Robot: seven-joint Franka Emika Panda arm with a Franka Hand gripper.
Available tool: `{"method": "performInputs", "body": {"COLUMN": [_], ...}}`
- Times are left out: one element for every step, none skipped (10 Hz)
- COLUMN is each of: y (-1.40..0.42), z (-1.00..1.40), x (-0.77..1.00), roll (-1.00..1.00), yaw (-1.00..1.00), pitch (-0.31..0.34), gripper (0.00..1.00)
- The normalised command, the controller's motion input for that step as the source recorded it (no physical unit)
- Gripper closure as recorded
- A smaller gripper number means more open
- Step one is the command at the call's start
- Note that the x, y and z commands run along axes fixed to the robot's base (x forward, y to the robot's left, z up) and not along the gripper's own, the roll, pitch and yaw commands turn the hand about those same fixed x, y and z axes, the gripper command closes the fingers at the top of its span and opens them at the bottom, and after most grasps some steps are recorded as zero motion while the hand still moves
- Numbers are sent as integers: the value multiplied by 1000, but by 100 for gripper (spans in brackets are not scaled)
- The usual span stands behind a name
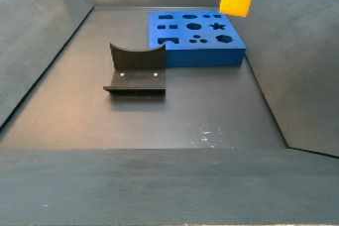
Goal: Pick up the arch object. Move up. Rotate the arch object. Move to above the board. Insert the arch object.
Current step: Rotate the arch object.
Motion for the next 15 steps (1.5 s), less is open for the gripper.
{"method": "performInputs", "body": {"y": [16,16,16,16,16,16,16,16,2,4,4,4,8,9,10], "z": [-30,-29,-29,-29,-28,-27,-26,-25,0,0,-1,-3,-7,-8,-9], "x": [36,37,37,37,37,37,37,37,38,38,36,34,30,29,28], "roll": [-31,-37,-44,-54,-61,-61,-61,-61,0,0,0,0,0,0,0], "yaw": [-1000,-1000,-1000,-1000,-878,-562,-375,-247,-1000,-1000,-1000,-1000,-1000,-1000,-1000], "pitch": [15,18,21,26,29,28,28,27,0,0,0,0,1,1,1], "gripper": [100,100,100,100,100,100,100,100,100,100,100,100,100,100,100]}}
